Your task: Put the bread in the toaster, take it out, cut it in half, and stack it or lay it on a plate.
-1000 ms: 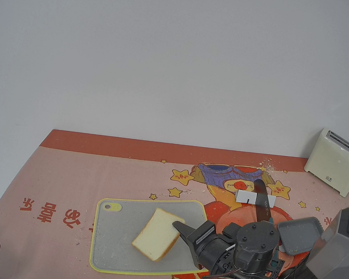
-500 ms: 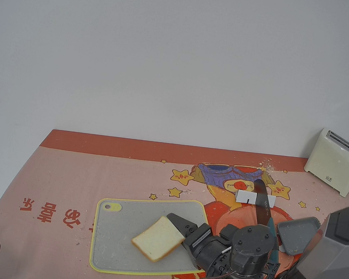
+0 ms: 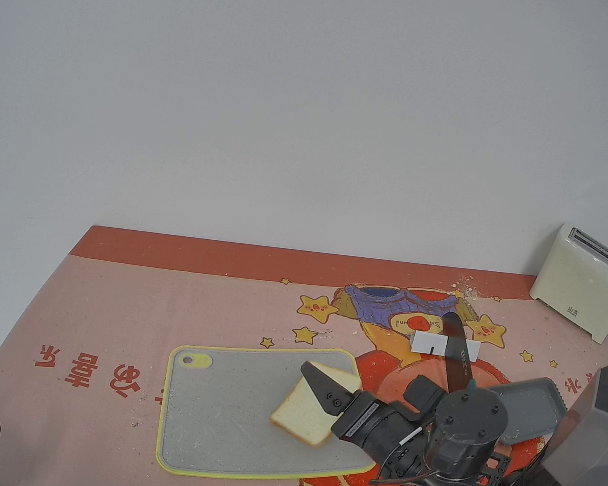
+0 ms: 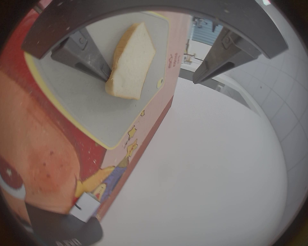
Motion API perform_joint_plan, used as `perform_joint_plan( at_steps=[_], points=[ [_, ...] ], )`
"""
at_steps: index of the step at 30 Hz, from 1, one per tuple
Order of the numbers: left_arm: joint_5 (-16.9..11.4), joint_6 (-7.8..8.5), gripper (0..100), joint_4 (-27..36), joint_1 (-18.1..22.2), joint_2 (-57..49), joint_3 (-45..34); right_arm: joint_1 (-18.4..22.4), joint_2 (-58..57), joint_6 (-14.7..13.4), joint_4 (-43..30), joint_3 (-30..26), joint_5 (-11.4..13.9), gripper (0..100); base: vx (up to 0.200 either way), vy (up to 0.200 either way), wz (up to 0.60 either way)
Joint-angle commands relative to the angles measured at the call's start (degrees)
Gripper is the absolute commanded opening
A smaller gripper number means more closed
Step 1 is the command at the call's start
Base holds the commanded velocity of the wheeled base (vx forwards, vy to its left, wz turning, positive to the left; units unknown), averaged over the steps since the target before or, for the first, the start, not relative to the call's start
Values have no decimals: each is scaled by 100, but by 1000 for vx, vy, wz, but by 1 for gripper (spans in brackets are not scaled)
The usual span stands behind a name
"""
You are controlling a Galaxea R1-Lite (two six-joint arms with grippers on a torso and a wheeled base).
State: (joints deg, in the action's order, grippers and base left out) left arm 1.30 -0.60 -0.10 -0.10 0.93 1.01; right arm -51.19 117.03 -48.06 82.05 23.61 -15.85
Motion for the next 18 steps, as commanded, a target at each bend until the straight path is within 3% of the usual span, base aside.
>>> perform_joint_plan(
  at_steps=[1,4,9,11,18],
  points=[
    [1,-2,100,1,1,-57,-101,-76,-84,349,56,47,20,100,0,0,0],
    [1,-2,100,1,1,-57,-101,-251,127,666,56,56,20,100,0,0,0],
    [1,-2,100,1,1,-57,-101,-190,259,1307,12,-59,38,100,0,0,0],
    [1,-2,100,1,1,-57,-101,-155,303,1404,-102,-85,20,100,0,0,0],
    [1,-2,100,1,1,-57,-101,-199,-14,2318,-744,-261,38,100,0,0,0]
  ],
)
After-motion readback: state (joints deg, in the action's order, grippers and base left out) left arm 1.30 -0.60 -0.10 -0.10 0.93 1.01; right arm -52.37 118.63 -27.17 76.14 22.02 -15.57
